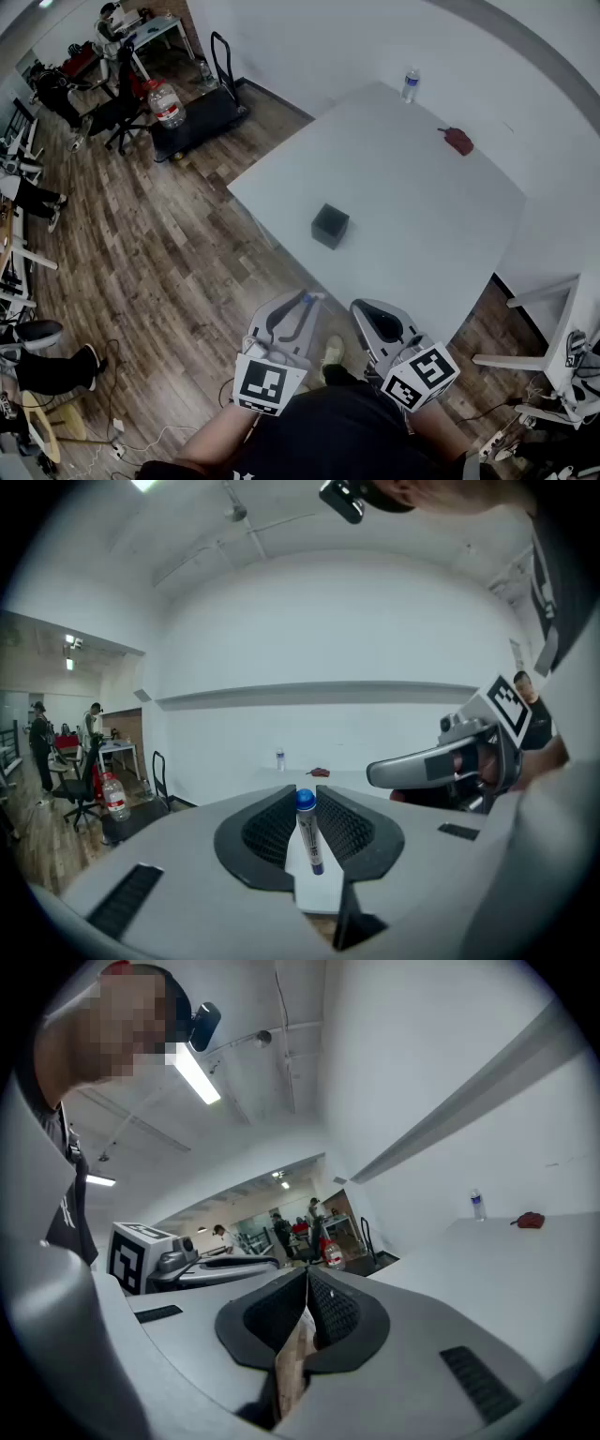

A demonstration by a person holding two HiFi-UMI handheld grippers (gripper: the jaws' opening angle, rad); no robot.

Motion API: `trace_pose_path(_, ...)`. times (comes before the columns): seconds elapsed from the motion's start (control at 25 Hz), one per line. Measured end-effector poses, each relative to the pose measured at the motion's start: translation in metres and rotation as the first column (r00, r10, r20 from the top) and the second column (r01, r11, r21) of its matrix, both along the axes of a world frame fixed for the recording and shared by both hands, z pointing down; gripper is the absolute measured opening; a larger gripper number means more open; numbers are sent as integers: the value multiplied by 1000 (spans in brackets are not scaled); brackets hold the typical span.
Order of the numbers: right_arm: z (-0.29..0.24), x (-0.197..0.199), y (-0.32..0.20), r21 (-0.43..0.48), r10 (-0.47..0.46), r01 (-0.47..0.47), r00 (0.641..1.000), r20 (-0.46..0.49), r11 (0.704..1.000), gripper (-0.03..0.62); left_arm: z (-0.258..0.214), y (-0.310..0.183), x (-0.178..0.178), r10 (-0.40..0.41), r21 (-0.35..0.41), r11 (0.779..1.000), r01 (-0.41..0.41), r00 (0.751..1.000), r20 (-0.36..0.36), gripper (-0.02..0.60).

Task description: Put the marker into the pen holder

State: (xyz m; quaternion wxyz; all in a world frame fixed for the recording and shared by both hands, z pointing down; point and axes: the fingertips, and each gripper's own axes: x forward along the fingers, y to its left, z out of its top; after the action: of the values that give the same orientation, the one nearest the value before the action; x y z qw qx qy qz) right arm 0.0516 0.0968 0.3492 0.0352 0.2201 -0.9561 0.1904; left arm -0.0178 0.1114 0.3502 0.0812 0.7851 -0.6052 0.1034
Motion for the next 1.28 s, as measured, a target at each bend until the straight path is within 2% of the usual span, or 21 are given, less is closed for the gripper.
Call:
trace_pose_path(0.24,-3,6,-55,-3,-13,13,1000,15,1000,15,4,-60,5,-11,-8,1000,11,1000,25,67)
trace_pose_path(0.48,1,5,-85,-27,-3,3,1000,21,1000,15,21,-104,-1,-4,-35,999,6,997,73,67)
trace_pose_path(0.88,18,-7,-132,-64,93,-94,995,-23,993,15,79,-178,-16,89,-83,994,-77,983,158,69)
trace_pose_path(1.08,30,-13,-155,-105,148,-154,987,-61,983,15,124,-205,-15,162,-136,982,-134,961,225,68)
trace_pose_path(1.28,51,-22,-174,-161,174,-188,980,-102,969,15,174,-223,-18,233,-201,964,-176,921,312,67)
